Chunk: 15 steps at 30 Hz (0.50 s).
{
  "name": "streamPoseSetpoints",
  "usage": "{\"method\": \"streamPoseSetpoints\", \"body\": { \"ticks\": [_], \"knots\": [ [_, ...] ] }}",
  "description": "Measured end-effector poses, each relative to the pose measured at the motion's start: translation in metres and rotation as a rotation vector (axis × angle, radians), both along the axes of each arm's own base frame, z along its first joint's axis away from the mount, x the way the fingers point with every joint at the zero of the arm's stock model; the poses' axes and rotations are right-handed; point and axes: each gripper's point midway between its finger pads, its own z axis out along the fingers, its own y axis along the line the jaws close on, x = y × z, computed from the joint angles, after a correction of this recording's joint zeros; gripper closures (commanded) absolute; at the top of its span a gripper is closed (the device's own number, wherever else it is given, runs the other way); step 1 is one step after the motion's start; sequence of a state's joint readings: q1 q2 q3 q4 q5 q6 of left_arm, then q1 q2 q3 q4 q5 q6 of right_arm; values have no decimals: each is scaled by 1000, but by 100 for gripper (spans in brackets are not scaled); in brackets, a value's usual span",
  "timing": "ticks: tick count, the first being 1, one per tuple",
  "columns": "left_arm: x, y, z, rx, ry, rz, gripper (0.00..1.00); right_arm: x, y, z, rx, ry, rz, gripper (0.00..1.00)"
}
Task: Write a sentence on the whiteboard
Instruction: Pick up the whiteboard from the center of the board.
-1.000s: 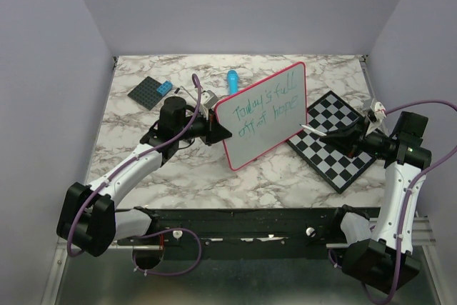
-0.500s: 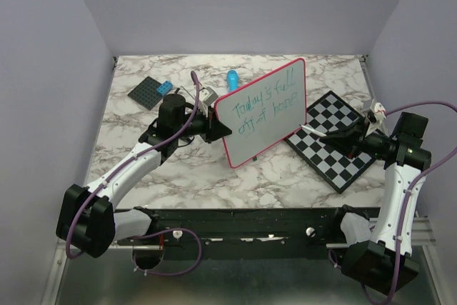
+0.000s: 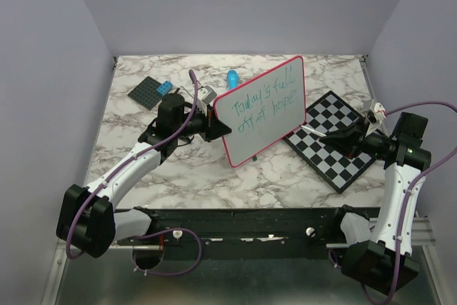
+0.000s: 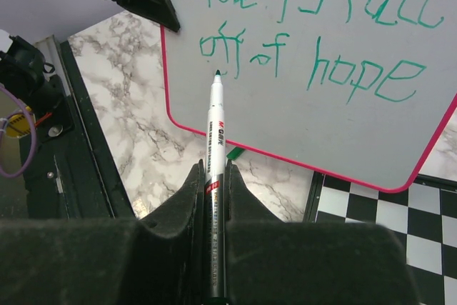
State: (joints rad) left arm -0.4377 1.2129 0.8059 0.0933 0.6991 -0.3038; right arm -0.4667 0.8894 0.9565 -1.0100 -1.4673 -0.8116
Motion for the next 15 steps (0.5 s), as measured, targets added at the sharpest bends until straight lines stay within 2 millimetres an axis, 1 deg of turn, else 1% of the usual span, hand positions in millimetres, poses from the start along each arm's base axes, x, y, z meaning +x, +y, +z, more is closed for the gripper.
{"method": "streamPoseSetpoints", "body": {
  "ticks": [8,15],
  "knots": [
    [1,2,2,-5,-3,9,100,0,0,-1,1,2,0,99],
    [4,7,10,-16,-22,27,100,-1,0,-1,0,1,0,99]
  ]
}}
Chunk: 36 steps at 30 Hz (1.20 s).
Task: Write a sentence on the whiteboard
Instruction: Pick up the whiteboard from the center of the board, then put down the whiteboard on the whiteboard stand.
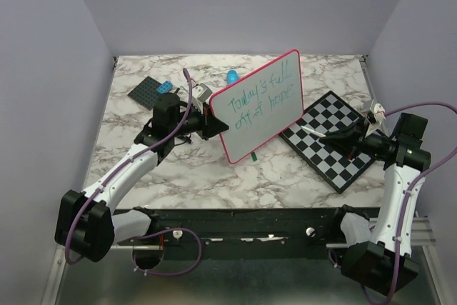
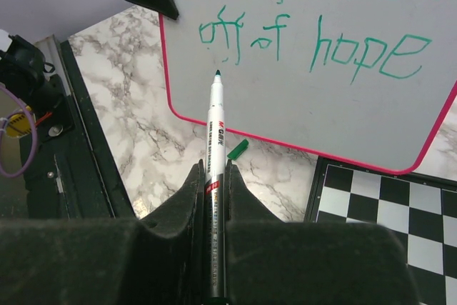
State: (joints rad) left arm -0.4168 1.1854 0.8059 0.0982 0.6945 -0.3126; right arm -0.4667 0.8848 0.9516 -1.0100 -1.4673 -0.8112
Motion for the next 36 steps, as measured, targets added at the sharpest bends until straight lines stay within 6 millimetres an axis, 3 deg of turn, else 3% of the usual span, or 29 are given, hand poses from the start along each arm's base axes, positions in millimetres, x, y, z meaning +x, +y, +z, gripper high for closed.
{"method": "streamPoseSetpoints", "body": {
  "ticks": [9,21,36],
  "knots": [
    [23,24,14,-12,-23,85,100,-1,0,0,-1,-3,0,100],
    [63,64,87,-38,-190,178,100,-1,1,1,-2,-5,0,99],
    [44,137,74,75,-229,369,100,-3,2,-1,0,2,3,100]
  ]
}}
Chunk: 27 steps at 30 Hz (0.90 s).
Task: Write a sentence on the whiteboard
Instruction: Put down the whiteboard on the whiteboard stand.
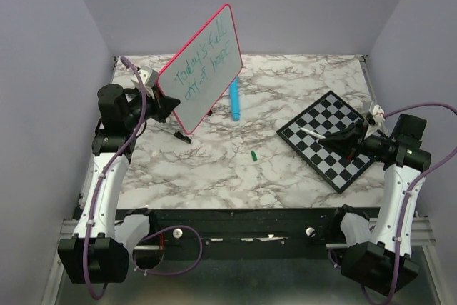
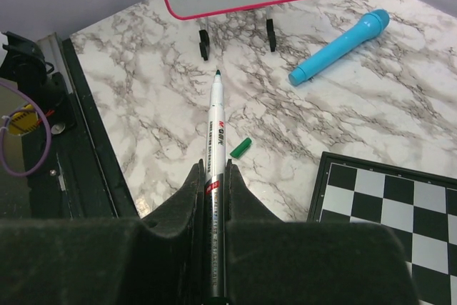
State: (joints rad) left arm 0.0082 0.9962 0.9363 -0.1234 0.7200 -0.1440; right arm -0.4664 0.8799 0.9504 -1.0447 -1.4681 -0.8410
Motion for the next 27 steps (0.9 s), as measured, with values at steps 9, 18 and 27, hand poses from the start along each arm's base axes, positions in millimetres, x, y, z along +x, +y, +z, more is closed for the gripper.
{"method": "streamPoseSetpoints", "body": {
  "ticks": [9,18,27],
  "knots": [
    [10,32,-32,78,80,90,100,-3,2,-2,0,5,5,100],
    [10,52,-54,157,129,135,100,-6,4,-3,1,10,13,99],
    [12,63,-56,159,132,165,100,-9,6,-2,-6,-3,15,99]
  ]
}}
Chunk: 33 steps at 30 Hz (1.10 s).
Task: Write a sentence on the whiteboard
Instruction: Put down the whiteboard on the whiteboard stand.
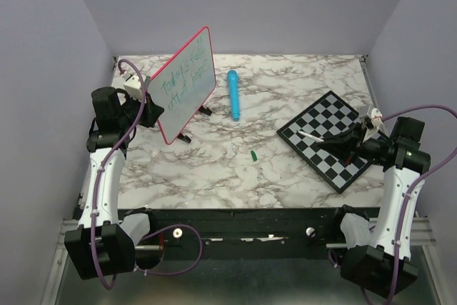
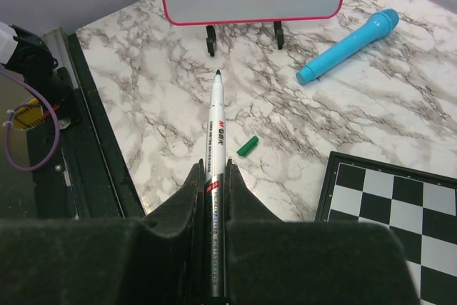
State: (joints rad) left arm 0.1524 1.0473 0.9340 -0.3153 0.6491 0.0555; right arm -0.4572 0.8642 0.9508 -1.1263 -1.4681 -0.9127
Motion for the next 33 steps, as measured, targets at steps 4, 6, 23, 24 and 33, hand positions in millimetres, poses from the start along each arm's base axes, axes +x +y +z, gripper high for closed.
{"method": "streamPoseSetpoints", "body": {
  "ticks": [4,6,23,24,33],
  "knots": [
    [-3,0,-8,-19,7,-1,100,0,0,0,-2,-4,0,99],
    [-6,-1,-13,-30,19,-2,100,-1,0,0,-3,-5,0,99],
    [1,14,-36,-89,20,29,100,-2,1,1,-4,-8,0,100],
    [3,15,-38,-95,19,27,100,-2,1,1,-5,-9,0,99],
    [14,20,-45,-120,18,18,100,-4,2,2,-9,-18,0,100]
  ]
}}
